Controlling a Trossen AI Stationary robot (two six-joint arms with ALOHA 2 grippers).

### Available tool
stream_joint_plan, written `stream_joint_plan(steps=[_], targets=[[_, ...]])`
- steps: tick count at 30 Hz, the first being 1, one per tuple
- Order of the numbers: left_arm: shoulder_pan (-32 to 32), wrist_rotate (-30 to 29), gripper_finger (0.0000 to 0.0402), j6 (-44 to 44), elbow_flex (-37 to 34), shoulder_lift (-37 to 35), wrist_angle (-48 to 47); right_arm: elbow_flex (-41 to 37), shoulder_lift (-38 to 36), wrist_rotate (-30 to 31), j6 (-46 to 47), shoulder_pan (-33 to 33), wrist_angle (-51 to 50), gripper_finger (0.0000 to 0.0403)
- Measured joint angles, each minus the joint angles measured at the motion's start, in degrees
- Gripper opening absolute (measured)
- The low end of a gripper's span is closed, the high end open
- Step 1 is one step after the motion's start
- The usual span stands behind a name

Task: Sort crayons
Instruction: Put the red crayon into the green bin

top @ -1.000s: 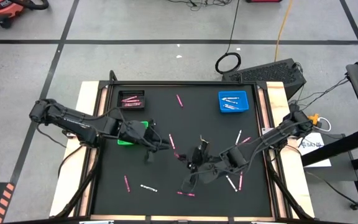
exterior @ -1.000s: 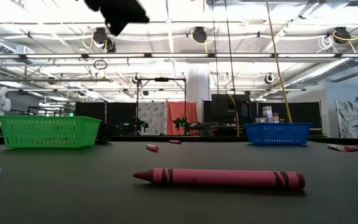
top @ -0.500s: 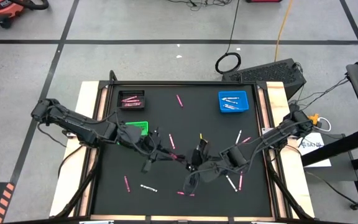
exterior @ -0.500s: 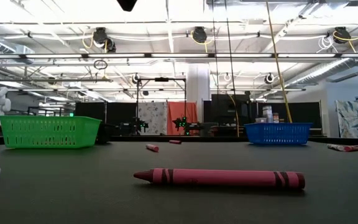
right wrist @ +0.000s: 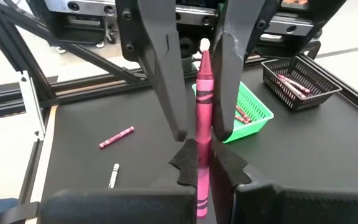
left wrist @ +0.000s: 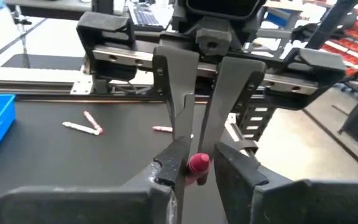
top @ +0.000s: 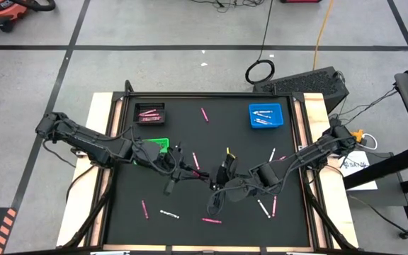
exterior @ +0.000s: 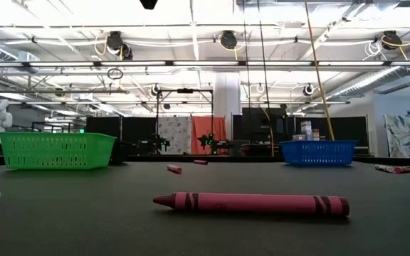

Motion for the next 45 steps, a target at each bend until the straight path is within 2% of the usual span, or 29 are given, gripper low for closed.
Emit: stream_joint_plan(steps=[9,14,19,22,26,30,34,39,45], targets=[[0.0,-0.6,0.0014,0.1,0.0,0.0,-1.1,0.0,0.0,0.0,0.0,0.0,0.0,0.0001],[0.0,-0.6,0.0014,0.1,0.0,0.0,-1.3,0.0,0.0,0.0,-0.1,0.0,0.0,0.0021],[0.0,-0.5,0.0017,2.9,0.0,-0.1,-2.6,0.0,0.0,0.2,-0.4,-0.1,-0.2,0.0064],[0.3,-1.0,0.0017,4.8,0.1,-0.6,-7.4,0.0,0.1,0.3,-0.7,-0.2,-1.1,0.0092],[2.0,-4.0,0.0017,4.9,0.0,-1.3,-19.2,0.1,-0.1,0.5,-4.1,-0.3,-1.8,0.0118],[4.0,-8.6,0.0017,4.9,0.0,-2.4,-32.5,0.1,0.0,0.4,-5.3,-1.2,-4.7,0.0127],[6.8,-9.9,0.0018,5.0,0.0,-2.4,-42.2,0.1,0.0,2.4,-5.3,-2.9,-7.6,0.0126],[10.2,-10.1,0.0018,6.6,0.0,-2.4,-49.9,0.1,0.0,3.5,-5.3,-5.7,-12.3,0.0124],[14.4,-10.1,0.0018,10.6,0.0,-2.4,-54.8,0.1,0.0,3.5,-5.3,-9.1,-15.9,0.0124]])
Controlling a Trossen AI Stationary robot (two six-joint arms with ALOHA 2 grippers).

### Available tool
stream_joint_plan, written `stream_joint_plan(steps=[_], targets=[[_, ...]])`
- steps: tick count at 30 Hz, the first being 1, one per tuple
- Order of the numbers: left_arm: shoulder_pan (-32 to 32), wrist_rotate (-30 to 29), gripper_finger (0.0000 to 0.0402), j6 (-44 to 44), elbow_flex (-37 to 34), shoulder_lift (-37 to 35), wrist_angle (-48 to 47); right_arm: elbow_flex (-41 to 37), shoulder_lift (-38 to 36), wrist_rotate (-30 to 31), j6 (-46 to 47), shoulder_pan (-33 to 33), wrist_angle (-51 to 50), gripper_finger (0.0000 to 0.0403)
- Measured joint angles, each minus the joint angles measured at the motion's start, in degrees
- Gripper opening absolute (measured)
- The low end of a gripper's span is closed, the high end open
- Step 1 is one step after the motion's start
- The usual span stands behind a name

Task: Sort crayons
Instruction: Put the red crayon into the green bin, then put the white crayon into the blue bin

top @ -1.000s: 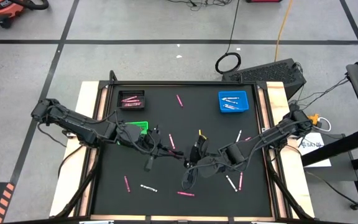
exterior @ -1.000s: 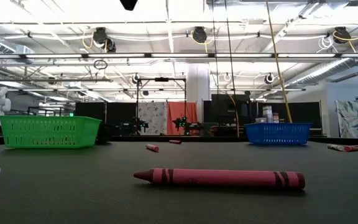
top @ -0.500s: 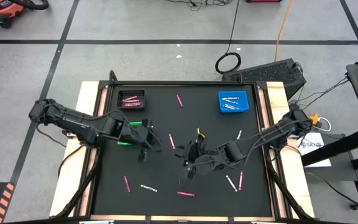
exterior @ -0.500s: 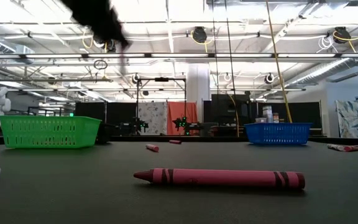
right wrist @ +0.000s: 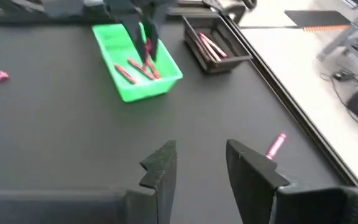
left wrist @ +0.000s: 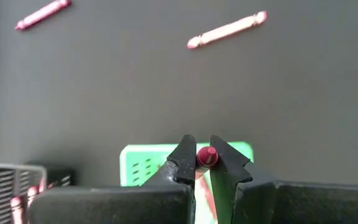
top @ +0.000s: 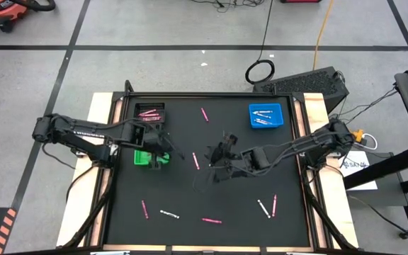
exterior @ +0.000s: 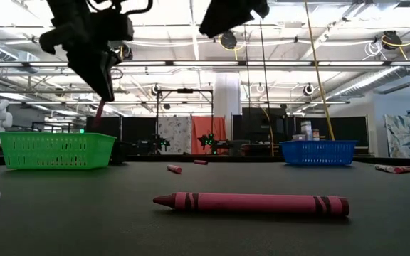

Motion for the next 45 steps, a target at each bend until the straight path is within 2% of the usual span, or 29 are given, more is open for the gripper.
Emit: stream_joint_plan(steps=[9,14,18,26,33,37,45], targets=[[7.1,0.1,0.0018,3.1,-2.3,0.0,-8.1,0.0,0.0,0.0,-3.2,-6.7,-7.7,0.0123],[10.4,2.9,0.0018,2.9,-6.8,0.0,-8.1,0.0,0.0,0.1,-7.5,-12.1,-9.3,0.0123],[11.4,1.6,0.0018,2.0,-7.6,0.0,-7.8,0.0,0.0,0.0,-6.3,-15.3,-10.9,0.0123],[11.8,1.6,0.0022,1.9,-8.8,0.3,-7.9,0.0,0.0,-0.2,2.9,-16.8,-18.1,0.0123],[11.8,3.1,0.0059,1.4,-11.5,0.5,-7.8,0.0,0.0,-0.3,8.3,-16.1,-26.5,0.0123],[11.8,3.1,0.0073,1.4,-11.2,0.5,-7.0,0.0,0.0,-0.4,16.2,-15.4,-34.1,0.0123],[11.1,3.3,0.0075,1.3,-8.5,0.5,-5.1,-0.1,0.0,-0.5,34.6,-13.8,-51.0,0.0123]])
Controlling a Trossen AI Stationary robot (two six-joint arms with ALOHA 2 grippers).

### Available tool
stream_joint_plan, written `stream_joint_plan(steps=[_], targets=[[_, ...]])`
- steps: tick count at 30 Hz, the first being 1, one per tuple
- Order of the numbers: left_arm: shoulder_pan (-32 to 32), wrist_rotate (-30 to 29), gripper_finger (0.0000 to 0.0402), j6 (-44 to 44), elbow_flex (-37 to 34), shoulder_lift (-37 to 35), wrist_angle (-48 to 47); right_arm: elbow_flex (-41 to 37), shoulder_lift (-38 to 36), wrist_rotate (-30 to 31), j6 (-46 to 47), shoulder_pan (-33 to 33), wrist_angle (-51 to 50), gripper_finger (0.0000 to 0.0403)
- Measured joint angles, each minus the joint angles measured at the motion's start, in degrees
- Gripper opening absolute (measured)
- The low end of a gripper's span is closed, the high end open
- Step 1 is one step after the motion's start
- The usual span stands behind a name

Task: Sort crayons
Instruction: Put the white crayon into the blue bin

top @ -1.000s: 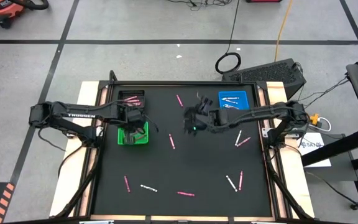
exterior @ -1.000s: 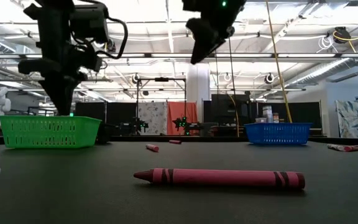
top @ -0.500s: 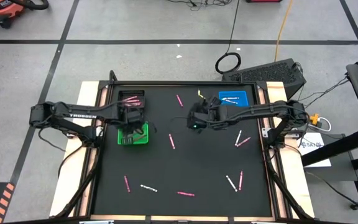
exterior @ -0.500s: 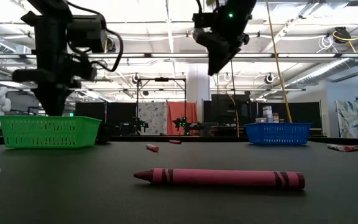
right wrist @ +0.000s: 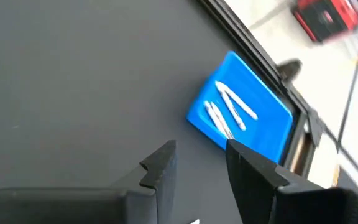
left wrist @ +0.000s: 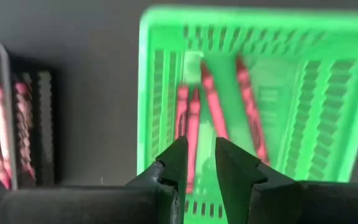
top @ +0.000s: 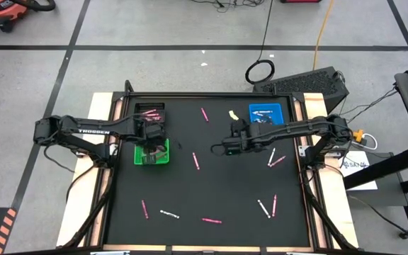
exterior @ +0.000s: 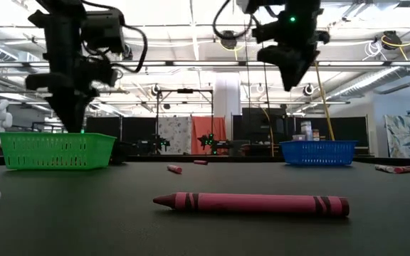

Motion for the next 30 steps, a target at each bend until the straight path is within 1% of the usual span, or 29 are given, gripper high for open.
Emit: stream_joint_plan(steps=[5,8,11,15,19,22,27,30], targets=[[-2.1,0.0,0.0075,0.0,2.5,0.0,1.8,0.0,0.0,-0.4,9.4,0.0,-4.0,0.0123],[-3.5,0.0,0.0075,0.0,3.5,0.0,1.9,-0.7,0.0,-3.9,12.3,-0.5,-4.4,0.0123],[-5.2,0.0,0.0076,0.0,3.8,0.0,2.3,-3.0,0.0,-6.1,15.3,-1.1,-4.6,0.0123],[-7.0,0.0,0.0076,0.0,3.8,0.0,3.3,-8.5,0.0,-8.9,21.8,-1.8,-4.4,0.0123],[-8.3,0.0,0.0076,0.0,3.8,0.0,3.2,-14.8,-1.5,-13.2,28.5,-2.4,-3.6,0.0123],[-8.9,-0.2,0.0076,0.1,3.8,0.0,3.2,-19.8,-4.8,-16.1,32.5,-2.4,-0.5,0.0123],[-9.2,-0.7,0.0076,0.1,3.8,0.0,3.2,-28.4,-12.1,-16.8,39.0,-2.4,9.3,0.0123],[-9.2,-1.3,0.0076,0.1,3.8,0.0,3.2,-32.2,-14.7,-19.0,41.8,-2.4,11.6,0.0123]])
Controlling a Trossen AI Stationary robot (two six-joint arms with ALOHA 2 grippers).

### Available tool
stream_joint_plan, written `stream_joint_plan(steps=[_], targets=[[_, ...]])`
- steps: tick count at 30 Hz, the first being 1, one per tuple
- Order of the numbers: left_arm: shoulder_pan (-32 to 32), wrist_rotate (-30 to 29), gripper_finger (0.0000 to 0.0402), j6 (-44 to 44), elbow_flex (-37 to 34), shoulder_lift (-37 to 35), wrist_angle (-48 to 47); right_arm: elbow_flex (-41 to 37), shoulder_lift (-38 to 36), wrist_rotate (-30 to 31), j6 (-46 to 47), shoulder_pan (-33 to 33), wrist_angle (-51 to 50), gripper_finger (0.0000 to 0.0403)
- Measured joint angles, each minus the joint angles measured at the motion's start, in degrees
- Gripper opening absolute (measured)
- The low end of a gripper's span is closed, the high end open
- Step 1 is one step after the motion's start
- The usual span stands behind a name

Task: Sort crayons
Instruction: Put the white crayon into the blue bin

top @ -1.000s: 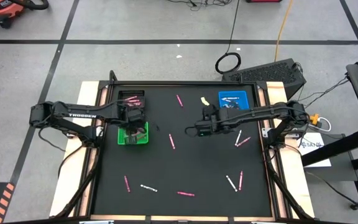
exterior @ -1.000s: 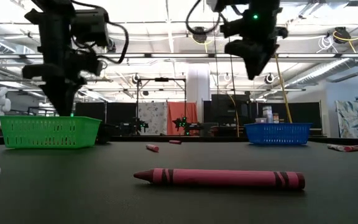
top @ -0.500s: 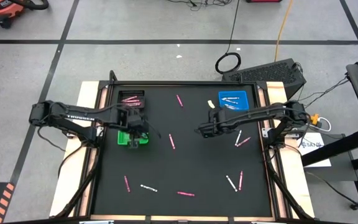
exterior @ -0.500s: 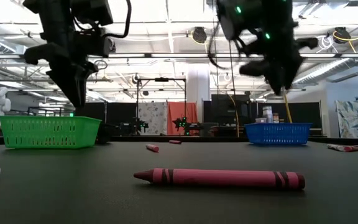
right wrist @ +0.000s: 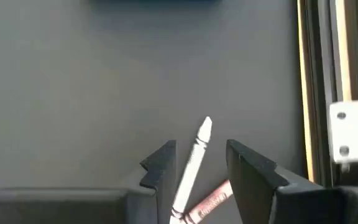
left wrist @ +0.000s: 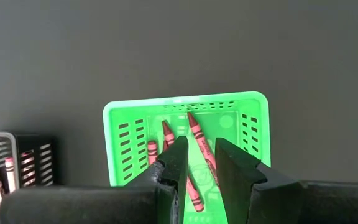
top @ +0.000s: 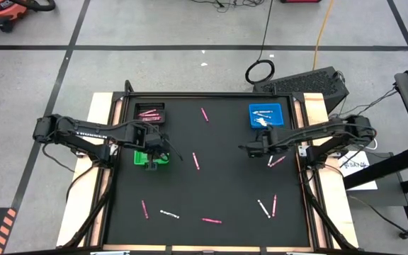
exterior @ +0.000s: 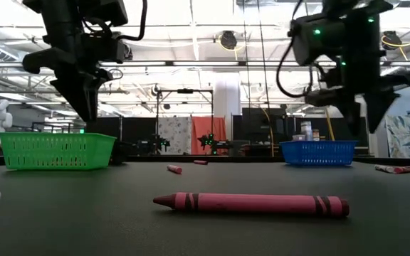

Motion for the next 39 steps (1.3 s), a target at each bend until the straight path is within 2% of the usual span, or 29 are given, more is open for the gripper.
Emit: stream_joint_plan(steps=[7,13,21,28,33,39], targets=[[0.0,-0.2,0.0076,0.0,0.0,0.0,0.4,-6.2,-2.0,-5.2,4.4,0.5,5.3,0.0123],[0.0,-0.3,0.0076,0.2,0.0,0.0,1.5,-9.1,-2.0,-5.1,4.5,0.5,12.8,0.0123],[0.0,-0.3,0.0076,0.4,0.0,0.0,1.5,-12.0,-2.0,-6.4,7.1,0.5,14.4,0.0123],[0.0,-0.3,0.0076,0.4,0.0,0.0,1.5,-15.3,-2.1,-6.4,7.0,0.5,21.5,0.0123],[0.0,-0.3,0.0076,0.4,0.0,0.0,1.5,-16.6,-2.2,-6.3,7.1,0.5,22.3,0.0122],[0.0,-0.3,0.0076,0.4,0.0,0.0,1.5,-16.7,-2.1,-6.3,6.6,0.5,22.2,0.0092]])
